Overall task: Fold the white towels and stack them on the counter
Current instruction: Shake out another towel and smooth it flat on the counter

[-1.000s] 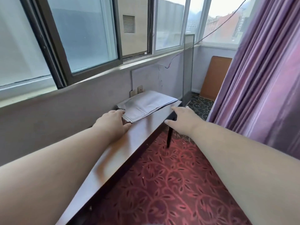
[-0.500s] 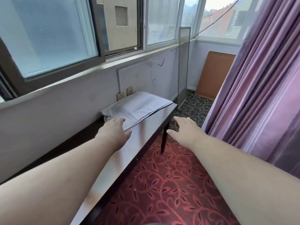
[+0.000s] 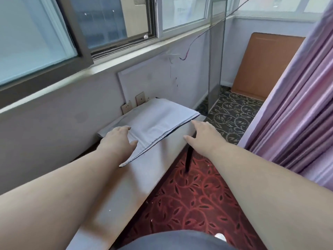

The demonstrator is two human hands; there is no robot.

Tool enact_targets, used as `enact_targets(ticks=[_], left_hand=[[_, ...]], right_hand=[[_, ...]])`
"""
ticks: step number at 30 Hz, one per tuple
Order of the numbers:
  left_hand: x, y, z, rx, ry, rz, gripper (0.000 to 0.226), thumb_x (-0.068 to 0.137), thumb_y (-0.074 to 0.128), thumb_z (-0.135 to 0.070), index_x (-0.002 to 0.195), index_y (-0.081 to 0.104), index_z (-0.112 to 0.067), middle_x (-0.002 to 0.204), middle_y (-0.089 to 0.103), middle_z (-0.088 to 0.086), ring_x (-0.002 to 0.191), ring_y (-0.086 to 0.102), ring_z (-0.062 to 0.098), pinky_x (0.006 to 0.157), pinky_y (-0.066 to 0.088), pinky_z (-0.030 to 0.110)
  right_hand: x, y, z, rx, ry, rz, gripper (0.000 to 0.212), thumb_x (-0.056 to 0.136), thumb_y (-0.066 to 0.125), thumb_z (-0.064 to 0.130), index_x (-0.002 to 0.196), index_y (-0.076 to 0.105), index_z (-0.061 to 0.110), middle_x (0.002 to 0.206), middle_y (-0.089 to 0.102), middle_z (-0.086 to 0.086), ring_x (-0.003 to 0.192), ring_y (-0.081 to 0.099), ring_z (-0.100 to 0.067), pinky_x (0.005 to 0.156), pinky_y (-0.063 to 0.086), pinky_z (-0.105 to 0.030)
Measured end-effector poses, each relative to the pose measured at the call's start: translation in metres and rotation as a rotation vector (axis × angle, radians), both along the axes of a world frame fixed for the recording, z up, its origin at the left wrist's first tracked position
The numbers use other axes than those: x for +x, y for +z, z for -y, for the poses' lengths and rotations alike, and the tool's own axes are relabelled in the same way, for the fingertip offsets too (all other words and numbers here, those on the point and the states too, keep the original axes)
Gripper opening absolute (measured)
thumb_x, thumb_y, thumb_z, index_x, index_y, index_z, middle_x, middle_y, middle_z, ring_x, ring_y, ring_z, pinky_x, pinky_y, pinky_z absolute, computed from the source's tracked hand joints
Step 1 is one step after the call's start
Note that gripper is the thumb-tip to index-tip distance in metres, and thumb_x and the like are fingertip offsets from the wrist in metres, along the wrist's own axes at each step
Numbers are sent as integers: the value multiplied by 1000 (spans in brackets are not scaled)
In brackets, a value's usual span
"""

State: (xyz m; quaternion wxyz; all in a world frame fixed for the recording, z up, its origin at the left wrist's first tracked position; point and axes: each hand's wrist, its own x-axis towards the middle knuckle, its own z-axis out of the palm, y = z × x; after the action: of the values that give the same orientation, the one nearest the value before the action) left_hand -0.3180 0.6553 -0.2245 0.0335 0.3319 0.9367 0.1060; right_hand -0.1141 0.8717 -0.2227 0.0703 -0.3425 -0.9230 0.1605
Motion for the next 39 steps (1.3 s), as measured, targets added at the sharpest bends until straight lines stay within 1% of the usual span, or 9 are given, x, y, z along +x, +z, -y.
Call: enact_targets(ticks=[3,6,10,15,19,23,28,34,39], left_hand=[[-12,-5,-28,10,97,8,64,90,53,-50,147,36,-27,150,40,-1,135,40,22,105,40,42],[-16,-10,-53,20,202,21,64,91,52,-51,147,35,-27,150,40,0,135,41,23,105,41,43],[-11,-22,-76,11,338,49,65,90,52,-52,148,34,-28,152,38,-2,138,37,21,109,36,43],[-7,-46,-82,-9,460,83,66,89,55,-53,147,36,-28,150,40,-1,135,40,24,106,37,42],[-36,-58,-76,-68,533,122,66,89,53,-54,147,35,-29,151,38,-2,135,39,25,105,37,42],[-82,-65,-79,-62,513,137,65,89,55,-52,146,37,-27,148,41,-1,132,42,24,103,41,42],[-136,-69,-95,-92,449,153,69,91,54,-50,150,31,-23,152,37,1,137,37,24,108,37,42],[-176,-75,-117,-99,416,185,69,91,53,-50,150,29,-23,155,33,1,141,32,23,111,33,41],[-203,-87,-139,-141,424,206,67,92,53,-48,150,30,-23,154,33,1,139,33,24,110,33,41]], right_hand=[[-31,-6,-46,-11,95,-3,76,90,57,56,152,33,20,153,40,-6,144,28,-26,116,28,-48],[-61,-7,-93,-16,217,38,76,91,57,55,153,32,20,155,38,-3,146,26,-24,118,25,-44],[-97,-10,-142,2,327,106,76,91,54,58,154,30,22,157,36,1,149,22,-22,119,25,-44],[-141,-29,-163,-8,466,198,75,93,53,56,155,28,22,158,33,-1,148,19,-24,118,24,-46],[-182,-45,-163,-5,532,262,76,94,52,57,156,23,24,160,27,-1,150,13,-24,119,22,-46],[-230,-53,-162,4,536,299,78,94,49,59,158,16,27,164,18,-2,152,6,-26,121,18,-46],[-277,-61,-167,-24,505,310,79,94,48,60,158,16,26,164,17,-3,152,4,-26,121,17,-47],[-318,-70,-187,-60,504,365,78,95,48,59,158,15,27,165,14,-2,153,0,-25,122,14,-47],[-363,-80,-210,-73,552,407,76,95,50,57,158,18,26,164,16,-2,152,3,-24,121,17,-47]])
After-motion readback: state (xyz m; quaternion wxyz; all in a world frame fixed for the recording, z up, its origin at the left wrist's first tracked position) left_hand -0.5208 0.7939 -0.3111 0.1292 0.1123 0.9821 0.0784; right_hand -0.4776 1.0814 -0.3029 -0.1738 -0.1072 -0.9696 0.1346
